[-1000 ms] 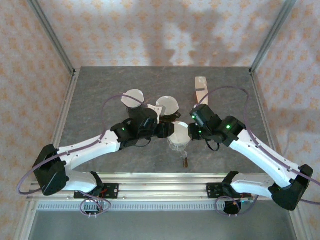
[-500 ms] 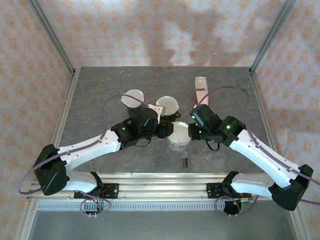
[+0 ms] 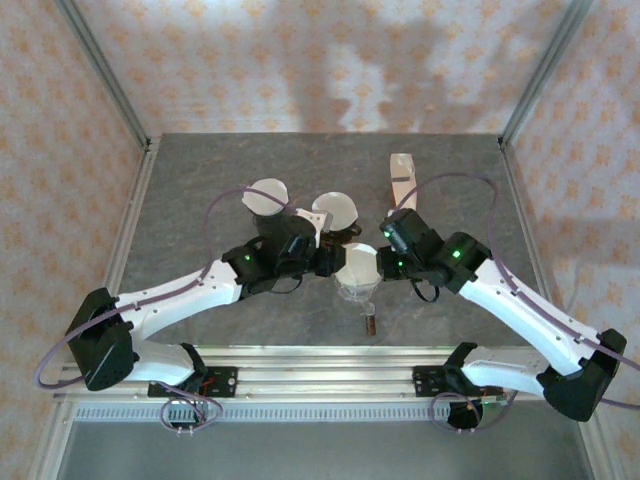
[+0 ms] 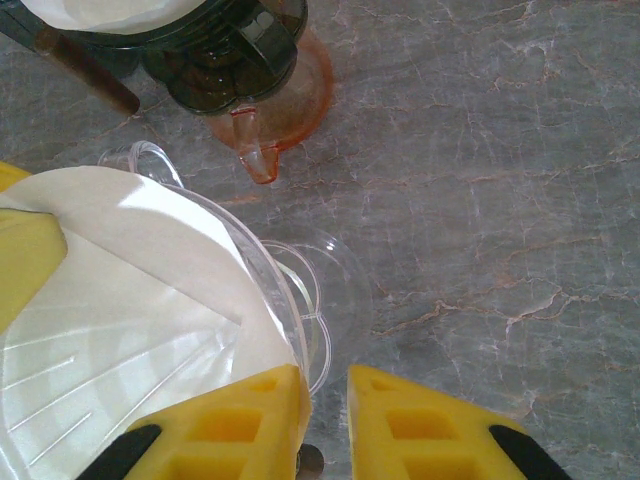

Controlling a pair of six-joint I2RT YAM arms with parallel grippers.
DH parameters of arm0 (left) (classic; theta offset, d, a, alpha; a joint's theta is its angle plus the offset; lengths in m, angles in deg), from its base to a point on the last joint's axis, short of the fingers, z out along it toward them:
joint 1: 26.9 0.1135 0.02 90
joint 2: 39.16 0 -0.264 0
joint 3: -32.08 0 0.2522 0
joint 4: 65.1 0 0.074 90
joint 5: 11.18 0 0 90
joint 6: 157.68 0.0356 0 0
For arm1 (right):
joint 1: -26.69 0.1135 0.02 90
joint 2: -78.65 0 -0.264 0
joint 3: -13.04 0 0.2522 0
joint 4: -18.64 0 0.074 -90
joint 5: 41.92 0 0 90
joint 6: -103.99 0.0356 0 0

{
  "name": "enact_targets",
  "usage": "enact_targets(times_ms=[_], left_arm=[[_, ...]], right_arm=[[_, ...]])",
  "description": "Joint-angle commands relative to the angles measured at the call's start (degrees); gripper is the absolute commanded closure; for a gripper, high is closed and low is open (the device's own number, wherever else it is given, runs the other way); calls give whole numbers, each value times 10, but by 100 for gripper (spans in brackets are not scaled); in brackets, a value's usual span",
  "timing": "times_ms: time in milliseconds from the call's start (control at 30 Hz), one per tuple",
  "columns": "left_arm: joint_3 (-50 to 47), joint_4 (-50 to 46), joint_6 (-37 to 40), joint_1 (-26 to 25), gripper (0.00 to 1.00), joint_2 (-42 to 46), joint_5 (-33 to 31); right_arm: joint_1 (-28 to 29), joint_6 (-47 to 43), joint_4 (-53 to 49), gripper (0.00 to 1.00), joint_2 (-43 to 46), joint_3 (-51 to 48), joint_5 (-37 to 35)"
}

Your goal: Place the coffee filter in the dripper

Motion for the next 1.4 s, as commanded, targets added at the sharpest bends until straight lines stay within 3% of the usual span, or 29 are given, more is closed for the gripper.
enact_targets(times_ms=[0,133,333,533,733,900,1367], left_arm=[[9,0,4,0,56,3,-12],[2,3,-3,0,37,18,-17],[-7,-2,-12,-1,36,37,-3],[23,-93,1,-11,35,27,-15],[82,-176,41,-27,23,5,-41],[143,-252,78,-34,23,-30,-49],[243,-375,118,-46,38,-103,-76]], right_arm=[[3,-3,-3,80,3,-8,-8],[3,-2,-2,80,4,-8,-7],[3,-2,-3,80,4,-10,-7],[3,-2,-4,80,6,-11,-6],[3,-2,-5,80,8,-12,-7],[3,-2,-6,80,8,-12,-6],[3,-2,-3,80,14,-18,-6]])
